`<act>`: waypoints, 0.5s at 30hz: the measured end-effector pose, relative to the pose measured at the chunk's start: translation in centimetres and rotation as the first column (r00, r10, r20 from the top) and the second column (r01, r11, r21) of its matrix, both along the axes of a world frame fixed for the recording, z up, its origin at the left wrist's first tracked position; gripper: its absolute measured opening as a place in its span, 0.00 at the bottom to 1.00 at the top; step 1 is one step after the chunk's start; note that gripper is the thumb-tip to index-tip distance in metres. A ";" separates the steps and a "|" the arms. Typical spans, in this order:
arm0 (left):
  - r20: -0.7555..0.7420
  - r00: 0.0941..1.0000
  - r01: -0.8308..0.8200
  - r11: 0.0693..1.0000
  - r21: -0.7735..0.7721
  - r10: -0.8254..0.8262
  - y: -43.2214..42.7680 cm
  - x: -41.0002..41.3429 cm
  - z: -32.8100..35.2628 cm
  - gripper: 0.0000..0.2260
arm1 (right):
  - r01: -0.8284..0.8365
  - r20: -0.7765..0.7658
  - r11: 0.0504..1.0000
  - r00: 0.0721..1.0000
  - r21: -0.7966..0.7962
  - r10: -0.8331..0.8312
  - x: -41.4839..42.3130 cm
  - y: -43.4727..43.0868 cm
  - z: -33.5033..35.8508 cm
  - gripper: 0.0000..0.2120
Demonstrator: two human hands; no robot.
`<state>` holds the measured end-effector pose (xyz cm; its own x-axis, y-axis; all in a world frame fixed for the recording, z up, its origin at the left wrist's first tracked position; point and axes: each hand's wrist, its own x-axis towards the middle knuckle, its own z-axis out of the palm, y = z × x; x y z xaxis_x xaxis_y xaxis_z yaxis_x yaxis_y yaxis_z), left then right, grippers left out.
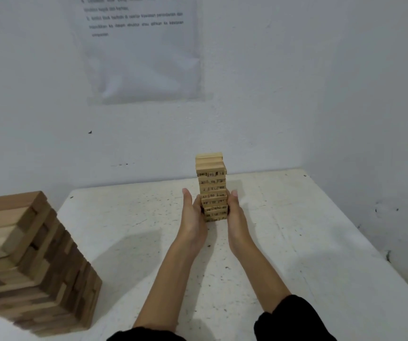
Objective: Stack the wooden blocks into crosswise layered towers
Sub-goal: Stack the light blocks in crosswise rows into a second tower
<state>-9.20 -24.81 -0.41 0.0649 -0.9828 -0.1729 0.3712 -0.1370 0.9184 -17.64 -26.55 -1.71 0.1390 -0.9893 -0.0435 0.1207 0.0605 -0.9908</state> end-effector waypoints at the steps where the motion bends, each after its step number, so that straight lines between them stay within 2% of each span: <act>1: 0.015 1.000 0.002 1.000 0.006 -0.002 0.0 0.2 0.0 0.32 | -0.014 -0.021 1.000 1.000 -0.001 0.014 -0.1 -0.1 0.0 0.23; 3: 0.065 0.998 0.020 0.999 0.028 -0.021 0.2 0.8 -0.1 0.31 | -0.041 -0.079 0.999 0.996 0.001 0.041 -0.8 -0.5 0.0 0.29; 5: 0.066 0.997 -0.037 0.998 0.057 0.033 0.5 1.8 -0.4 0.32 | -0.005 -0.084 1.000 0.996 0.028 0.007 -2.3 -1.0 0.1 0.31; 7: 0.016 0.988 -0.154 0.987 0.054 0.153 0.7 2.5 -0.5 0.30 | 0.027 0.009 0.998 1.000 0.060 -0.028 -3.6 -1.2 0.3 0.30; 9: -0.073 0.976 -0.203 0.978 0.037 0.206 0.9 2.2 -0.4 0.28 | 0.005 0.083 0.997 0.996 0.080 -0.011 -4.2 -0.6 0.7 0.30; 11: -0.108 0.978 -0.180 0.984 0.009 0.180 0.9 1.2 -0.6 0.28 | -0.046 0.071 0.997 0.997 0.061 0.041 -3.8 0.3 1.0 0.29; 15: -0.062 0.993 -0.105 0.994 -0.014 0.104 0.7 -0.6 -1.4 0.30 | -0.150 0.003 0.988 0.989 0.038 0.150 -2.1 1.9 1.2 0.22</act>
<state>-9.81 -24.13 -1.84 0.1576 -0.9740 -0.1631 0.4386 -0.0789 0.8952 -19.79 -24.62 -0.51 0.2855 -0.9549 -0.0808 0.1074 0.1157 -0.9875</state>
